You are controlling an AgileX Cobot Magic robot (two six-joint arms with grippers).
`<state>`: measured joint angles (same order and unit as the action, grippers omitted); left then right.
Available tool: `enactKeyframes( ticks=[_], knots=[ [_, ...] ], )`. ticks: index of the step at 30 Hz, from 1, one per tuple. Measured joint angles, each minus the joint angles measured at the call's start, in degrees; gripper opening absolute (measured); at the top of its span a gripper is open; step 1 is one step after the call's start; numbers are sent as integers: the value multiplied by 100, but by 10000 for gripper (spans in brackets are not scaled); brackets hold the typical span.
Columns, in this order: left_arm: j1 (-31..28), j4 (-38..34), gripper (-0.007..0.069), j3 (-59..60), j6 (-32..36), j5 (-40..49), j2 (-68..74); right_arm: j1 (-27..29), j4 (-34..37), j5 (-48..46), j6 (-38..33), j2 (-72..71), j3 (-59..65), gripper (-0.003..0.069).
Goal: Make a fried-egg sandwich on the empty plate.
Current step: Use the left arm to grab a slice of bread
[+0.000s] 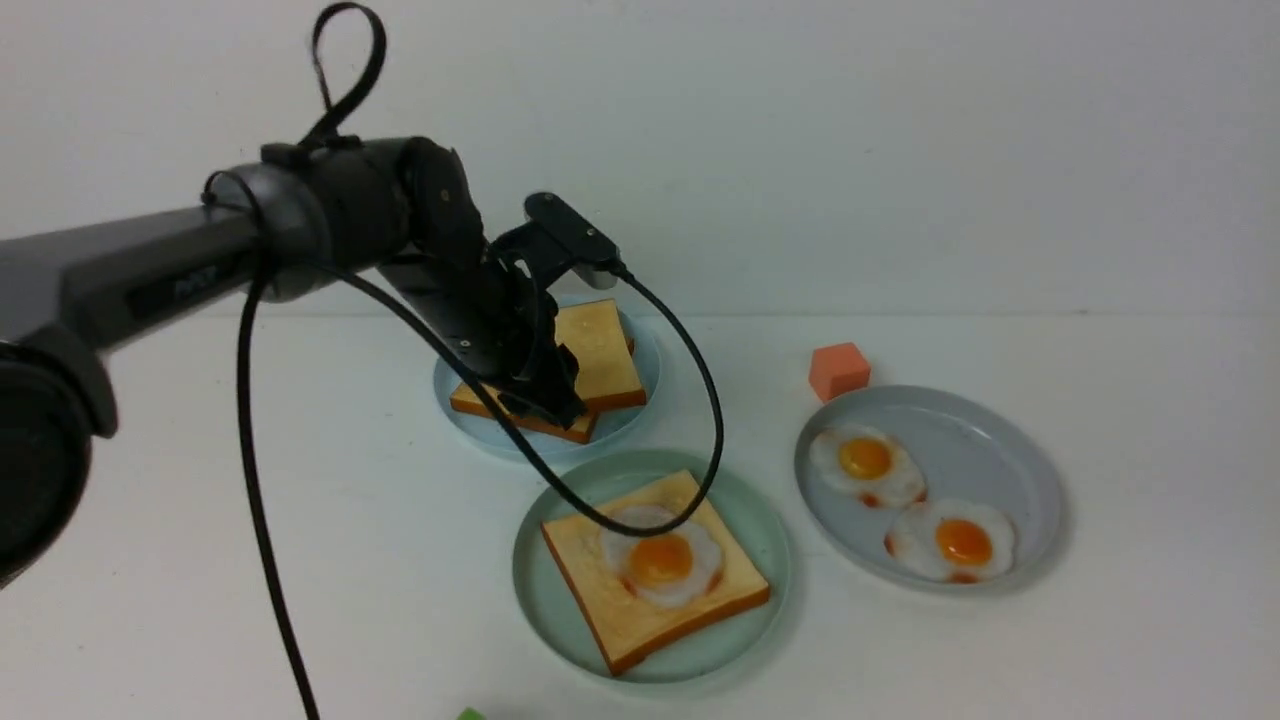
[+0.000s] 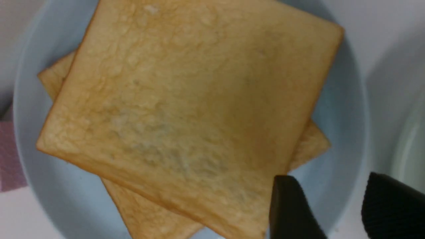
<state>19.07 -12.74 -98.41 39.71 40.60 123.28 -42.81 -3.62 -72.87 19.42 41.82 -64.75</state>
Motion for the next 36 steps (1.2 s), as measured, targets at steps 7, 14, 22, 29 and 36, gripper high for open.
enactKeyframes(
  ticks=[7,14,22,29,36],
  knots=[
    [0,23,409,-40,453,-538,321,0,5,0,0,0,0,14],
    [0,51,321,-63,709,-704,404,0,38,0,0,0,0,19],
    [-1,209,126,-88,755,-751,417,0,362,0,0,-4,0,24],
    [11,214,78,-94,768,-735,399,0,559,0,0,-11,0,30],
    [15,150,46,-81,528,-494,-215,0,635,0,0,-11,0,32]
  ],
)
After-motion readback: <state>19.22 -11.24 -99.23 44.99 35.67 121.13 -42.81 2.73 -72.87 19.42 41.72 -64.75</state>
